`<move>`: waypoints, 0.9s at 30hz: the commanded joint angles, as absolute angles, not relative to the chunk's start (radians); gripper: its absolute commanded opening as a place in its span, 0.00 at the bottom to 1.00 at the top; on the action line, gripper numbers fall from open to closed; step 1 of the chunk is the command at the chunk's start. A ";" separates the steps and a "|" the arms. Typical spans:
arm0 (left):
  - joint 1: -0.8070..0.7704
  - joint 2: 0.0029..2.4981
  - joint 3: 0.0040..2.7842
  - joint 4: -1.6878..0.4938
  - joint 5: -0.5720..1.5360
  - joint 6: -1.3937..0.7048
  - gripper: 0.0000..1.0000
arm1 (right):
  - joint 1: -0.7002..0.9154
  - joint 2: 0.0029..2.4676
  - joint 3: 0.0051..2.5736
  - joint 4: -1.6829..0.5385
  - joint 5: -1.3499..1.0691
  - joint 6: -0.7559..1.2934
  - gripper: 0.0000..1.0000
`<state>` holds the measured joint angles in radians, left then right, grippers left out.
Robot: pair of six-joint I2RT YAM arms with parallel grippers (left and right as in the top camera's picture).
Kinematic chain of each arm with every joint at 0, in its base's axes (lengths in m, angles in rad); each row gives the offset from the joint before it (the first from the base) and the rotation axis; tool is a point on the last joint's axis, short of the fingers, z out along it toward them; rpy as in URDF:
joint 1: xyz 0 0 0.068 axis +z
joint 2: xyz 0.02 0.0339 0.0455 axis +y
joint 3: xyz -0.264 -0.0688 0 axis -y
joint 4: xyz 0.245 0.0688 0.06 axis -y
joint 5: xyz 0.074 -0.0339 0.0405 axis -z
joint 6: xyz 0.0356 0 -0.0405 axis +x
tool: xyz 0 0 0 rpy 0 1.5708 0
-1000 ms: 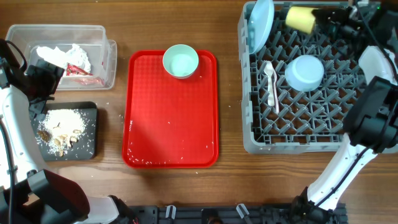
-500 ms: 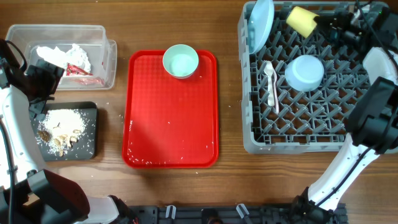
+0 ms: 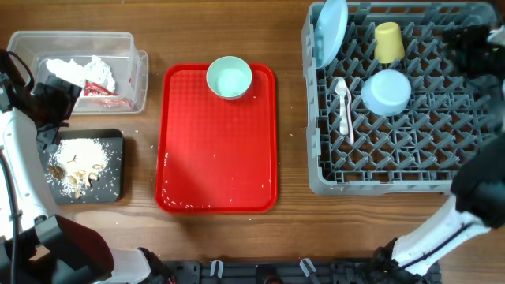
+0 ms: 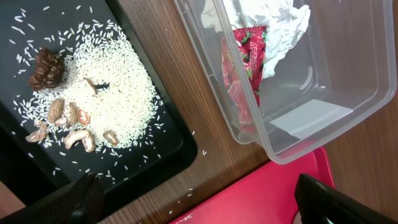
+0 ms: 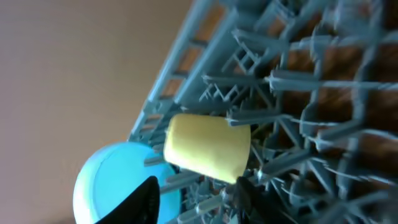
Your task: Sort waste into correct bins and load items into the dishwasher rack
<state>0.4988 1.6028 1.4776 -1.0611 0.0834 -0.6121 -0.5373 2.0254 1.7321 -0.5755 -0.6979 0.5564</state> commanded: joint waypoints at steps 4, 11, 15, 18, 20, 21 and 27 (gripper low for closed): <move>0.504 1.606 1.489 -1.061 0.085 -0.614 1.00 | -0.429 1.875 1.737 -0.530 -0.523 0.364 0.04; 0.504 1.606 1.489 -1.062 0.084 -0.614 1.00 | -0.199 2.020 1.737 -0.352 -0.217 0.282 0.04; 0.504 1.606 1.489 -1.062 0.084 -0.614 1.00 | -0.125 2.115 1.737 -0.295 -0.073 0.258 0.05; 0.504 1.606 1.489 -1.062 0.084 -0.614 1.00 | -0.115 2.152 1.737 -0.289 -0.063 0.255 0.04; 0.504 1.606 1.489 -1.062 0.085 -0.614 1.00 | -0.115 2.160 1.737 -0.296 -0.059 0.241 0.04; 0.504 1.606 1.489 -1.061 0.085 -0.614 1.00 | -0.115 2.160 1.737 -0.302 -0.053 0.234 0.04; 0.504 1.606 1.489 -1.062 0.084 -0.614 1.00 | -0.119 2.160 1.737 -0.379 0.060 0.236 0.04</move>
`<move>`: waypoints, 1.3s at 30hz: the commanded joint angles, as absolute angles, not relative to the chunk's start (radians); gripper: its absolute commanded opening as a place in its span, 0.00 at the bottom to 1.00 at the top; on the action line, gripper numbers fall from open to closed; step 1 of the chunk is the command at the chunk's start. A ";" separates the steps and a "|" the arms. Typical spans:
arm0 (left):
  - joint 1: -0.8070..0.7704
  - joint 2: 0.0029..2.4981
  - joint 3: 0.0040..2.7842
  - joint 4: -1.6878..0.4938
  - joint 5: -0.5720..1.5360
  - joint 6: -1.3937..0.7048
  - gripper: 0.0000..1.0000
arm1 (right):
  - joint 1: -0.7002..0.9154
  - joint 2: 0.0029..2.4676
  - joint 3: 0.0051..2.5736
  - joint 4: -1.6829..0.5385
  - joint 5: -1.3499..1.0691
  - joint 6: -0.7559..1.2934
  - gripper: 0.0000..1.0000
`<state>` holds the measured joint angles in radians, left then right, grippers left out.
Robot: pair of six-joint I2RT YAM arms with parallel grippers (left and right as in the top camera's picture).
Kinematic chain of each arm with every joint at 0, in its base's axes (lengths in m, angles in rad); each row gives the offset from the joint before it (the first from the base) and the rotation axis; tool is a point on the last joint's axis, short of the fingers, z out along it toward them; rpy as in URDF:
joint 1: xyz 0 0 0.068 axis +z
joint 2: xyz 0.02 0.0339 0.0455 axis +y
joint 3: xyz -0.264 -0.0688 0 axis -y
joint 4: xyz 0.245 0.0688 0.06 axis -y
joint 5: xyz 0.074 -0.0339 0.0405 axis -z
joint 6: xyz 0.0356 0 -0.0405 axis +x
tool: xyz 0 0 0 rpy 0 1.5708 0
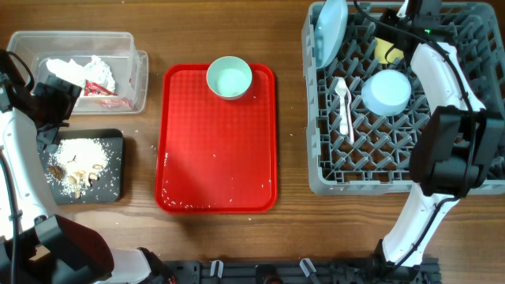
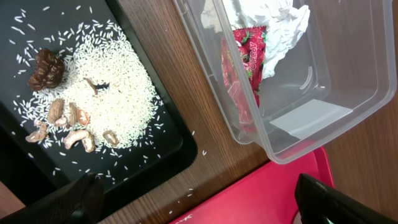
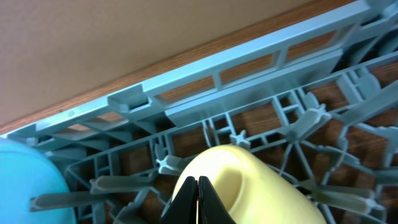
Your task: Sort waste into correct bins and load items into the dishwasher rack
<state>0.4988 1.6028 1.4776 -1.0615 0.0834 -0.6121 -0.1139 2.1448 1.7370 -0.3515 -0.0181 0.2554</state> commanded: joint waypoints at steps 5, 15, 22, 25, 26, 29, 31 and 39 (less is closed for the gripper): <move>0.504 1.606 1.489 -1.061 0.084 -0.614 1.00 | -0.125 2.148 1.737 -0.437 0.123 0.271 0.04; 0.504 1.606 1.489 -1.062 0.085 -0.614 1.00 | -0.125 1.976 1.737 -0.572 0.218 0.289 0.04; 0.504 1.606 1.489 -1.062 0.085 -0.614 1.00 | -0.123 1.980 1.736 -0.388 -0.077 0.287 0.04; 0.504 1.606 1.489 -1.062 0.085 -0.614 1.00 | -0.122 2.038 1.735 -0.298 -0.133 0.288 0.04; 0.504 1.606 1.489 -1.061 0.085 -0.614 1.00 | -0.122 2.051 1.735 -0.292 -0.132 0.288 0.04; 0.504 1.606 1.489 -1.062 0.085 -0.614 1.00 | -0.122 2.124 1.735 -0.289 -0.128 0.286 0.05; 0.504 1.606 1.489 -1.062 0.085 -0.614 1.00 | -0.123 2.147 1.735 -0.300 -0.128 0.258 0.04; 0.504 1.606 1.489 -1.062 0.085 -0.614 1.00 | -0.124 2.134 1.735 -0.442 0.085 0.210 0.05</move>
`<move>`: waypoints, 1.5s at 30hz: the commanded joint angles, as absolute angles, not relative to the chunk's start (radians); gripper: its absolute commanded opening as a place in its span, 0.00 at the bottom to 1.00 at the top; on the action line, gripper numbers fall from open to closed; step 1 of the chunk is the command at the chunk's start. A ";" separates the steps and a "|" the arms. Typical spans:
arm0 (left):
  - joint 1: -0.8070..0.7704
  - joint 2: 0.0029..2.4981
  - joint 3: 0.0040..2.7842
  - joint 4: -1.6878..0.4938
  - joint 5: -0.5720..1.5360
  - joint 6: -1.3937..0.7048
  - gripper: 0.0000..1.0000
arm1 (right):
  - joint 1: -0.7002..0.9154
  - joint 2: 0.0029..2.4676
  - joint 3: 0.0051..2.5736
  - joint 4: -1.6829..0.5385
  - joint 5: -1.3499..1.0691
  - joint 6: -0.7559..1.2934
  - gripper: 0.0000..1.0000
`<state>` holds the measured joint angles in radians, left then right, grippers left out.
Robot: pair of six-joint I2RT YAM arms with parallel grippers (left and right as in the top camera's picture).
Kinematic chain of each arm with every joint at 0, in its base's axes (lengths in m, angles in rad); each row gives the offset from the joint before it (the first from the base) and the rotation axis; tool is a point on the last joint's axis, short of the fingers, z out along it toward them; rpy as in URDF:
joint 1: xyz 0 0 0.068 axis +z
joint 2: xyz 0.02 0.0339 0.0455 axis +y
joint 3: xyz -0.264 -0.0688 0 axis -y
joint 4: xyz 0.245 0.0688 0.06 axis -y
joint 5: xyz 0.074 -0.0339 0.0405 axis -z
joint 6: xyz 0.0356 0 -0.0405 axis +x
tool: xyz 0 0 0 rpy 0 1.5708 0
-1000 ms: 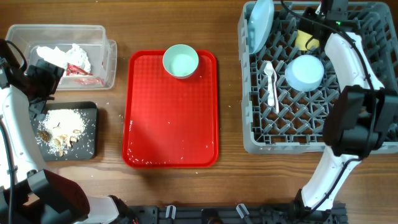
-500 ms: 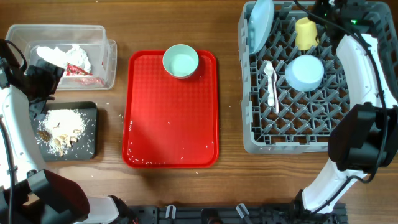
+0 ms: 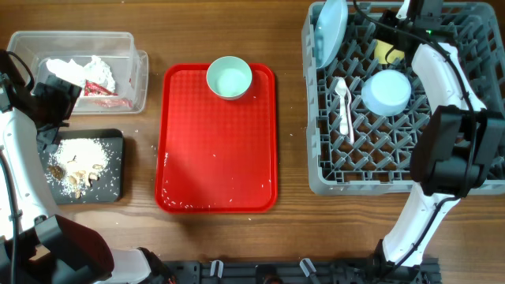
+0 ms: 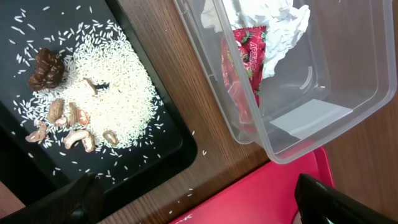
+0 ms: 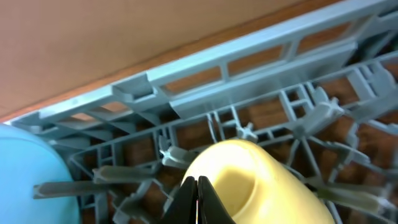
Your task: Sort waste into correct bins and load items into the dishwasher rack
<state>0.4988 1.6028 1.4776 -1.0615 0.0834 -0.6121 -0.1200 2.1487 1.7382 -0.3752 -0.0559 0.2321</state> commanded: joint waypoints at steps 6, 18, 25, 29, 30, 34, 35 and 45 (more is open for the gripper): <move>0.504 1.606 1.489 -1.062 0.085 -0.614 1.00 | -0.124 2.040 1.735 -0.559 0.168 0.209 0.04; 0.504 1.606 1.489 -1.062 0.084 -0.614 1.00 | -0.123 2.033 1.735 -0.324 -0.233 0.181 0.04; 0.504 1.606 1.489 -1.062 0.085 -0.614 1.00 | -0.122 2.122 1.735 -0.281 -0.152 0.186 0.04; 0.504 1.606 1.489 -1.061 0.085 -0.614 1.00 | -0.122 2.130 1.735 -0.321 -0.129 0.185 0.04; 0.504 1.606 1.489 -1.062 0.085 -0.614 1.00 | -0.122 2.130 1.735 -0.331 -0.122 0.184 0.04; 0.504 1.606 1.489 -1.062 0.085 -0.614 1.00 | -0.122 2.148 1.735 -0.356 -0.111 0.183 0.04; 0.504 1.606 1.489 -1.062 0.085 -0.614 1.00 | -0.122 2.151 1.735 -0.356 -0.111 0.183 0.04; 0.504 1.606 1.489 -1.062 0.085 -0.614 1.00 | -0.124 2.136 1.735 -0.459 0.131 0.184 0.04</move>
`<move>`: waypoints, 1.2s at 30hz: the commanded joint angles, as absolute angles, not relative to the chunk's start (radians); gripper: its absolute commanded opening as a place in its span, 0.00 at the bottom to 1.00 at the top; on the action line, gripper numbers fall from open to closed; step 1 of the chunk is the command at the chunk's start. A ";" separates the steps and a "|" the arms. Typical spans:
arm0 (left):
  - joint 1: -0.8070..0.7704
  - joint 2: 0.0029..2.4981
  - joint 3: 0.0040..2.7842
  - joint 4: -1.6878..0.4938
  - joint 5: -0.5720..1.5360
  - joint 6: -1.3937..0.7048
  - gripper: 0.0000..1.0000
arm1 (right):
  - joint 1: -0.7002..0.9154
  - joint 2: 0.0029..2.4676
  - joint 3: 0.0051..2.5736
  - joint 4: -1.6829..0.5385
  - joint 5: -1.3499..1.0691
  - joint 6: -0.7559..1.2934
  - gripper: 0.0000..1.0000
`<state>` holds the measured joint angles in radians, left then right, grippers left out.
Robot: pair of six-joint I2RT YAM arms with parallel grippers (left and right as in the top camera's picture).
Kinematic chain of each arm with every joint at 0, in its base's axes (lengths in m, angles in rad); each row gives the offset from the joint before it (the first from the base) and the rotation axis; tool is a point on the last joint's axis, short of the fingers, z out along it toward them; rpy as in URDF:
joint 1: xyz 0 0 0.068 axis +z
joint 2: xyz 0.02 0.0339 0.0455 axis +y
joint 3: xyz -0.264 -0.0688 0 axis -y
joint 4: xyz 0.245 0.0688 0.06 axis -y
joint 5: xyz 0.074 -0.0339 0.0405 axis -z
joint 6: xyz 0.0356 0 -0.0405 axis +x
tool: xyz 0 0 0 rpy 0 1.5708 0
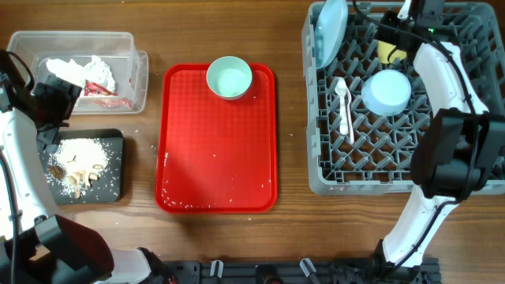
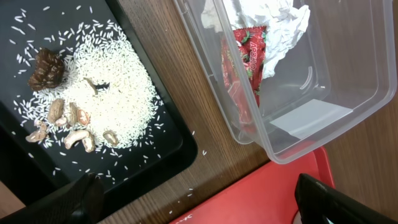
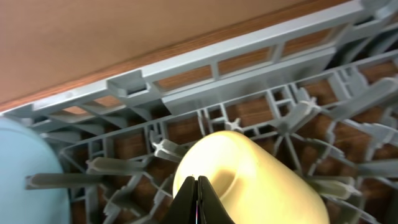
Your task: Sort waste into correct bins and load items into the dishwasher rack
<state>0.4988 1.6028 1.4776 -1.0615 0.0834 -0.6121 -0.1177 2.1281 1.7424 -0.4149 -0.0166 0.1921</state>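
The grey dishwasher rack (image 1: 402, 170) holds a blue plate (image 1: 331, 28), an upturned blue bowl (image 1: 387, 92), a white spoon (image 1: 344, 102) and a yellow cup (image 1: 388, 52) (image 3: 249, 180) near its far edge. My right gripper (image 1: 394, 30) (image 3: 199, 184) is shut, its tips pressed together right over the cup's base. A mint bowl (image 1: 230, 77) stands at the far end of the red tray (image 1: 217, 158). My left gripper (image 1: 54, 99) (image 2: 199, 202) hangs open over the wood between the black tray and the red tray, holding nothing.
A clear bin (image 1: 130, 79) (image 2: 323, 93) at the far left holds crumpled white paper (image 2: 267, 15) and a red wrapper (image 2: 245, 62). Below it a black tray (image 1: 110, 185) (image 2: 155, 149) carries rice (image 2: 106, 93) and nuts (image 2: 68, 121).
My right gripper has shifted slightly over the yellow cup and stays shut. The left arm, the bowl on the red tray and the bins are unchanged.
At first my right arm was at the rack's far right corner, with the yellow cup uncovered and base-up in the rack. Then the gripper was shut over the cup at the rack's far edge, and it has stayed there. The left gripper stayed open throughout.
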 commanded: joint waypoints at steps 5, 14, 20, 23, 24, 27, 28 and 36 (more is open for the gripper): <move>0.504 1.606 1.489 -1.062 0.084 -0.614 1.00 | -0.125 2.058 1.735 -0.527 0.187 0.187 0.04; 0.504 1.606 1.489 -1.061 0.084 -0.614 1.00 | -0.125 2.004 1.735 -0.574 0.113 0.182 0.04; 0.504 1.606 1.489 -1.062 0.085 -0.614 1.00 | -0.122 2.008 1.735 -0.400 -0.282 0.132 0.05; 0.504 1.606 1.489 -1.062 0.084 -0.614 1.00 | -0.110 2.031 1.735 -0.378 -0.243 0.132 0.04; 0.504 1.606 1.489 -1.062 0.084 -0.614 1.00 | -0.108 2.048 1.735 -0.379 -0.212 0.133 0.04; 0.504 1.606 1.489 -1.062 0.085 -0.614 1.00 | -0.109 2.107 1.735 -0.396 -0.159 0.136 0.04; 0.504 1.606 1.489 -1.062 0.085 -0.614 1.00 | -0.110 2.122 1.735 -0.406 -0.130 0.147 0.04; 0.504 1.606 1.489 -1.061 0.085 -0.614 1.00 | -0.122 2.130 1.735 -0.518 0.109 0.214 0.04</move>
